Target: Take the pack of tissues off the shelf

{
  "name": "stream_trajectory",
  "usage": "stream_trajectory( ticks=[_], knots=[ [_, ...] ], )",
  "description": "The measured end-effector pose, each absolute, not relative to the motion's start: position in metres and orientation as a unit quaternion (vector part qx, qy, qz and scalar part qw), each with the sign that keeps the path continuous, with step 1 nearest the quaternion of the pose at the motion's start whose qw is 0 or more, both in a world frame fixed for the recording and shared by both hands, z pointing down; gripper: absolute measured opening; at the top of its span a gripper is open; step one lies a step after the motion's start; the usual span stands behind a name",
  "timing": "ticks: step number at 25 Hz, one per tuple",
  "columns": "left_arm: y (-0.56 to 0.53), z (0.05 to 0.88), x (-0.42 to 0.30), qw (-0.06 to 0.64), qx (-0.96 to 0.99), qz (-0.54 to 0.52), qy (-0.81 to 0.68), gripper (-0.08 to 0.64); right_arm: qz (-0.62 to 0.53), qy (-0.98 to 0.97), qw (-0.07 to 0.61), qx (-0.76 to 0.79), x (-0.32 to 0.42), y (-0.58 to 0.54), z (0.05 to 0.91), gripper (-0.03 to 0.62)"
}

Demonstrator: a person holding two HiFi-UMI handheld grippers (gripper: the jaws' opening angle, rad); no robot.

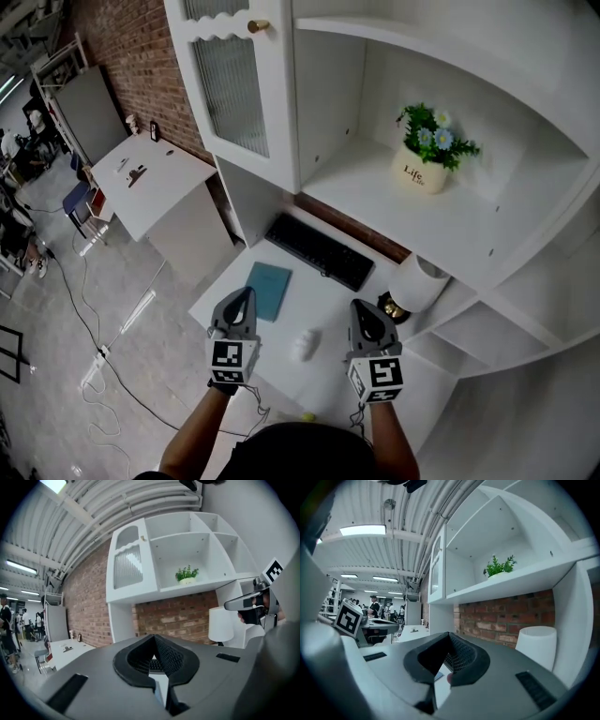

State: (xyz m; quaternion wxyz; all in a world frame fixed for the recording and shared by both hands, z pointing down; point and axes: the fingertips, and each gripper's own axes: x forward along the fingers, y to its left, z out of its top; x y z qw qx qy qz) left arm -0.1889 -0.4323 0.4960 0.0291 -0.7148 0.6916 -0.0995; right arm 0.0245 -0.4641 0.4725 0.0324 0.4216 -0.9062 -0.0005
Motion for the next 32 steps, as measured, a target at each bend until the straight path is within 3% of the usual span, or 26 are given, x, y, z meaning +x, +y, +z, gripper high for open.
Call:
stream_trajectory(
  ticks=[8, 32],
  knots=[
    [-0.426, 0.465, -0.213, 0.043, -0.702, -0.083, 0.706, 0.017, 0.002, -0.891, 0.005, 0.454, 0.053, -0.472, 0.45, 0.002],
    [-0.418, 0.421, -0.174, 0.066, -0.729, -0.047, 0.68, 0.017, -0.054, -0.887, -0.006, 0.458, 0.045, -0.452, 0.417, 0.002]
  ],
)
